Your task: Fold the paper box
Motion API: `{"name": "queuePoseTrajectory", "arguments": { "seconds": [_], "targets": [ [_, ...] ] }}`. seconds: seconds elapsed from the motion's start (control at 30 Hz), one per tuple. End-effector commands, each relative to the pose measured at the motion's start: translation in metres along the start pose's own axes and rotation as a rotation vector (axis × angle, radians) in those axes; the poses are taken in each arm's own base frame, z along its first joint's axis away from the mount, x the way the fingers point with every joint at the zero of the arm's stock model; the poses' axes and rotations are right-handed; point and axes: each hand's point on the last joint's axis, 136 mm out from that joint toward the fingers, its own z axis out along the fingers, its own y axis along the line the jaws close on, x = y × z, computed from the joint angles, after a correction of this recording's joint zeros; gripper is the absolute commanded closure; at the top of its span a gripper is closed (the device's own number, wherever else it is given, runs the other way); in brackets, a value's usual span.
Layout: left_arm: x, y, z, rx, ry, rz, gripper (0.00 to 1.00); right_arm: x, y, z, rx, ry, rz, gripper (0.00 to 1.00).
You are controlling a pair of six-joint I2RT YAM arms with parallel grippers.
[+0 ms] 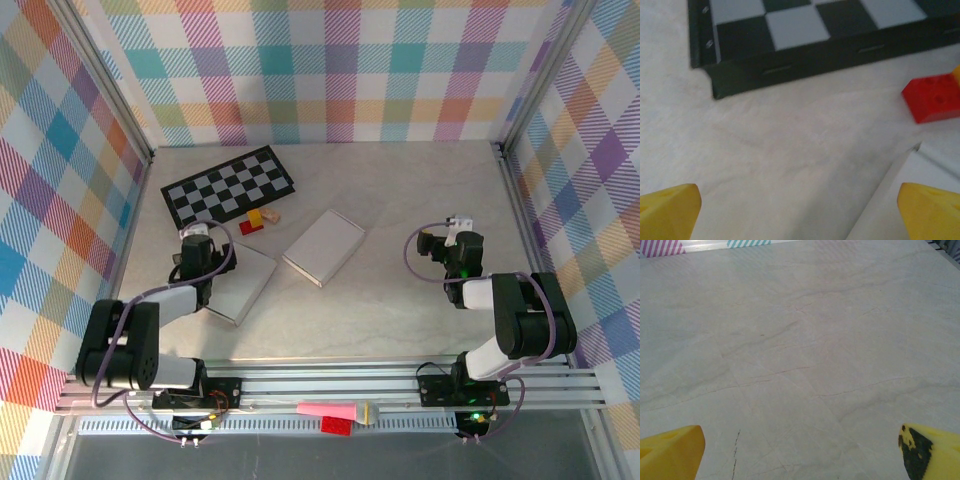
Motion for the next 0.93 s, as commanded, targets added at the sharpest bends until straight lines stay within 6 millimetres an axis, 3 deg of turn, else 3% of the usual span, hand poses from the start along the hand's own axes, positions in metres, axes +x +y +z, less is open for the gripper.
{"name": "queuePoseTrajectory", "arguments": {
  "seconds": [0.0,0.17,0.23,0.33,0.9],
  "targets": [
    [-0.05,-0.02,0.007,0.098,-0.177,-0.01,0.0,-0.016,0.0,0.002,0.004,-0.051,0.006,0.01],
    [-0.036,-0.013,0.002,0.097,-0.331,-0.041,0.0,-0.016,0.001,0.002,0.003,-0.052,0.006,0.01],
    [-0.033,-0.009,0.002,0.074,-0.301,-0.052,0.0,-0.016,0.001,0.003,0.003,-0.051,0.006,0.01],
    [-0.033,-0.02,0.017,0.103,-0.216,-0.013,0.0,-0.016,0.001,0.003,0.002,-0.05,0.006,0.01],
    [-0.035,-0.026,0.016,0.089,-0.224,0.02,0.0,-0.017,0.002,0.002,0.009,-0.061,-0.006,0.01]
  ]
}}
